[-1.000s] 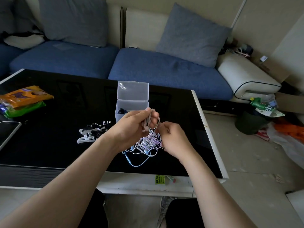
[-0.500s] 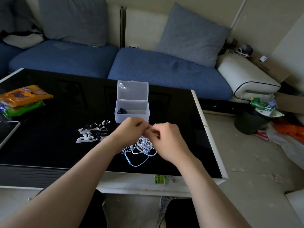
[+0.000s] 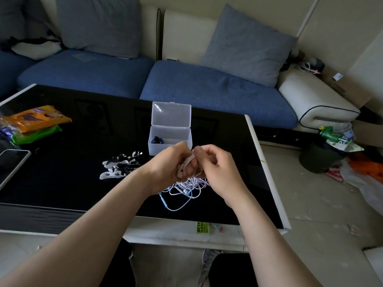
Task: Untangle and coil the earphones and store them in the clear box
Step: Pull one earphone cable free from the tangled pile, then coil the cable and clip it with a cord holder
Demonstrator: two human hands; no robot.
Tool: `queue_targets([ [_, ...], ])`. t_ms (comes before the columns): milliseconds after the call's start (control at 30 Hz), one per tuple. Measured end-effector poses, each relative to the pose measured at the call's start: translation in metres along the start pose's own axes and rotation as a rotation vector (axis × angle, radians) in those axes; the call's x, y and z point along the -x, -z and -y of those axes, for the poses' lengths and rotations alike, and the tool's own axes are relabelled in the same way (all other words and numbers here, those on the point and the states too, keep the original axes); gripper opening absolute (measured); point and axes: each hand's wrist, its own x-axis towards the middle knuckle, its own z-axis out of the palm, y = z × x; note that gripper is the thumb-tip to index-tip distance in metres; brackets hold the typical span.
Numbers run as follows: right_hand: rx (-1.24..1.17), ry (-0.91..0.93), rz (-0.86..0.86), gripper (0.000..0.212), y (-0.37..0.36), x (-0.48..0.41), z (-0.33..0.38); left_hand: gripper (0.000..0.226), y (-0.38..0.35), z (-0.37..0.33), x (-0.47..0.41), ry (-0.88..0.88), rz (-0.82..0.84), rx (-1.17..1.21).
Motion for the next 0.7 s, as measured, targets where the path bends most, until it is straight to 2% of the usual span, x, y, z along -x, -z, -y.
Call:
queue_targets([
  [167, 0.039, 0.024, -0.024, 0.023, -0.007, -0.005, 0.000, 0.030, 0.002, -0.005, 0.000, -0.018, -0.151, 0.073],
  [333, -0.194, -0.097, 0.021, 0.021, -0.018, -0.016, -0.001, 0.031, 0.005, -0.012, -0.002, -0.017, -0.302, 0.123],
  [500, -0.319, -0.120, 0.018, 0.014, -0.044, -0.033, -0.002, 0.055, 0.010, -0.009, -0.017, -0.167, -0.518, 0.122],
  [700, -0.243, -0.052, 0.041, 0.020, -0.055, -0.050, 0.000, 0.039, 0.030, -0.007, -0.031, -0.260, -0.684, 0.002],
])
